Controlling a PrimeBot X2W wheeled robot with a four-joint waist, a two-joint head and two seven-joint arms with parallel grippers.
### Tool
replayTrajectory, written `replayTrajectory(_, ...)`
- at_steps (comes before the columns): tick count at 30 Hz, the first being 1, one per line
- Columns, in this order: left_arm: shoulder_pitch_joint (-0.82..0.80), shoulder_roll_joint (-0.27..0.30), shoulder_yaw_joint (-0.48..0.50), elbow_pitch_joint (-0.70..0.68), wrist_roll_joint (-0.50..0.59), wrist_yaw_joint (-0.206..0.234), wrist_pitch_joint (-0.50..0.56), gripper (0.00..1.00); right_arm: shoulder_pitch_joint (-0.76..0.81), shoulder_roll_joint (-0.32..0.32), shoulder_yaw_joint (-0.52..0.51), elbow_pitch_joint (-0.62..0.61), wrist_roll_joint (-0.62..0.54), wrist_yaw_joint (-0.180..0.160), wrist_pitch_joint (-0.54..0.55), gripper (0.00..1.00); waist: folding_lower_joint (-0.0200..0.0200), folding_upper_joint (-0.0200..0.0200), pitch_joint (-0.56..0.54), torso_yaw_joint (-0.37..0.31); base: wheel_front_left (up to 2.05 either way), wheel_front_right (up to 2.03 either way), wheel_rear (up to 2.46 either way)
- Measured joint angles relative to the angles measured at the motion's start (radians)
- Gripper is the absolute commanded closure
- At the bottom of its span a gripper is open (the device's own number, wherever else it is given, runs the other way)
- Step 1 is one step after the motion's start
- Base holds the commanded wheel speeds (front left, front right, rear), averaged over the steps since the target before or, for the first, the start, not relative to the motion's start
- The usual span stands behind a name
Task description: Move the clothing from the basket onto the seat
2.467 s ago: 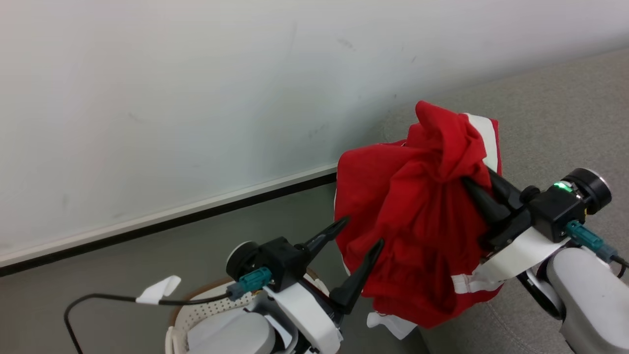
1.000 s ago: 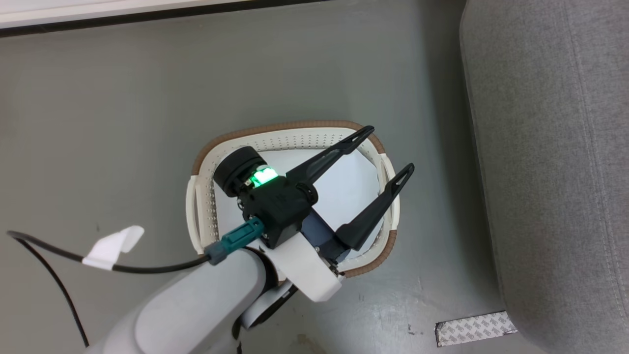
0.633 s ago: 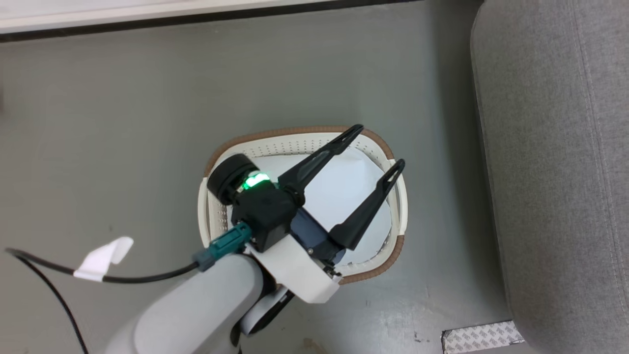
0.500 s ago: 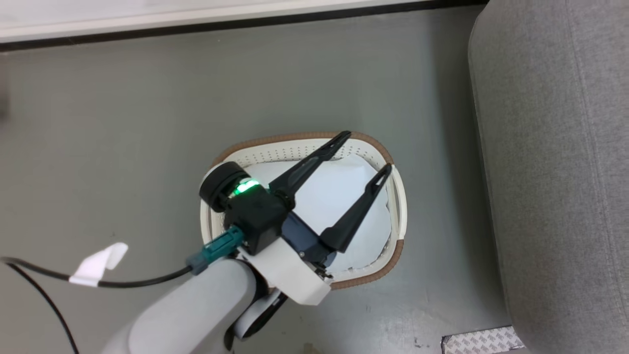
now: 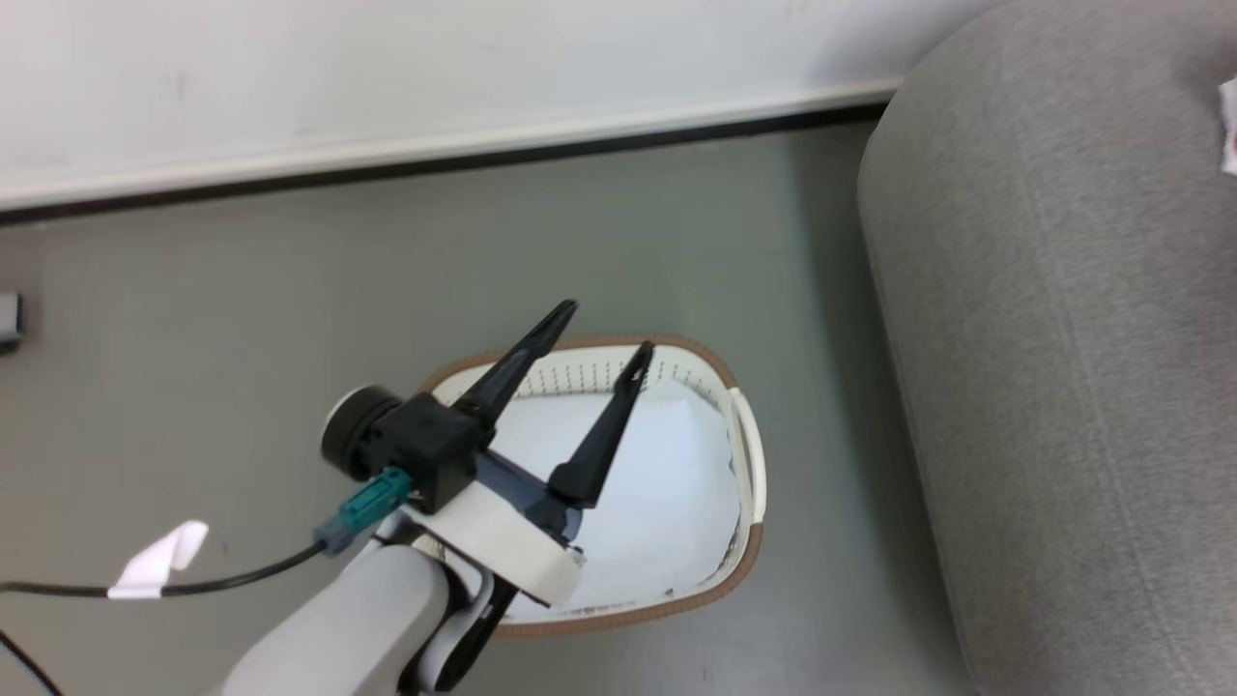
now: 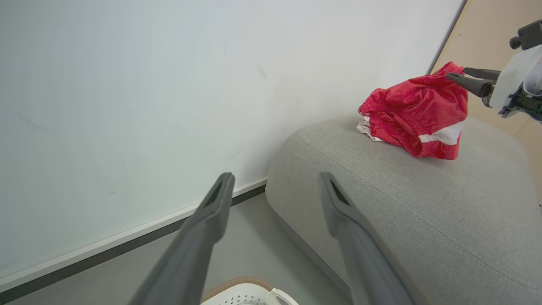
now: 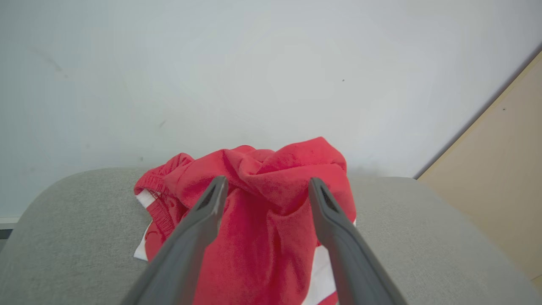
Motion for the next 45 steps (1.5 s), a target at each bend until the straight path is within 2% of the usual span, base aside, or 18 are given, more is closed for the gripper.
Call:
replayTrajectory(7, 0.109, -0.001, 0.09, 0.046, -0.021, 0.044, -0.007, 0.0, 0.217, 0.084, 0.056, -0.253, 0.031, 0.0, -0.004, 0.0, -0.0001, 0.0, -0.113, -0.013, 0.0, 0.0, 0.0)
replayTrajectory(12, 0.208, -0.01, 0.194, 0.045, 0.014, 0.074, -0.007, 0.0, 0.408, 0.16, 0.065, -0.478, 0.061, 0.0, -0.005, 0.0, -0.0002, 0.0, -0.195, -0.014, 0.0, 0.0, 0.0)
replayTrajectory(15, 0.274, -0.027, 0.252, 0.044, 0.042, 0.08, -0.007, 0.0, 0.524, 0.202, 0.073, -0.586, 0.065, 0.0, -0.005, 0.0, -0.0003, 0.0, -0.239, -0.007, 0.0, 0.0, 0.0)
replayTrajectory(20, 0.358, -0.056, 0.324, 0.064, 0.081, 0.062, -0.007, 0.0, 0.652, 0.262, 0.095, -0.695, 0.049, 0.0, -0.005, 0.0, -0.0003, 0.0, -0.294, 0.016, 0.0, 0.0, 0.0)
replayTrajectory(25, 0.424, -0.105, 0.396, 0.104, 0.115, 0.029, -0.007, 0.0, 0.769, 0.346, 0.098, -0.767, 0.066, 0.0, -0.005, 0.0, -0.0003, 0.0, -0.338, 0.051, 0.0, 0.0, 0.0)
replayTrajectory(32, 0.509, -0.165, 0.49, 0.146, 0.17, -0.029, -0.007, 0.0, 0.923, 0.437, 0.12, -0.798, 0.069, 0.0, -0.005, 0.0, -0.0002, 0.0, -0.397, 0.098, 0.0, 0.0, 0.0)
replayTrajectory(38, 0.547, -0.201, 0.566, 0.178, 0.231, -0.065, -0.007, 0.0, 0.984, 0.471, 0.153, -0.762, 0.04, 0.0, -0.005, 0.0, -0.0001, 0.0, -0.413, 0.102, 0.0, 0.0, 0.0)
replayTrajectory(45, 0.576, -0.239, 0.642, 0.228, 0.283, -0.101, -0.007, 0.0, 0.997, 0.478, 0.155, -0.738, 0.051, 0.0, -0.005, 0.0, -0.0001, 0.0, -0.429, 0.094, 0.0, 0.0, 0.0)
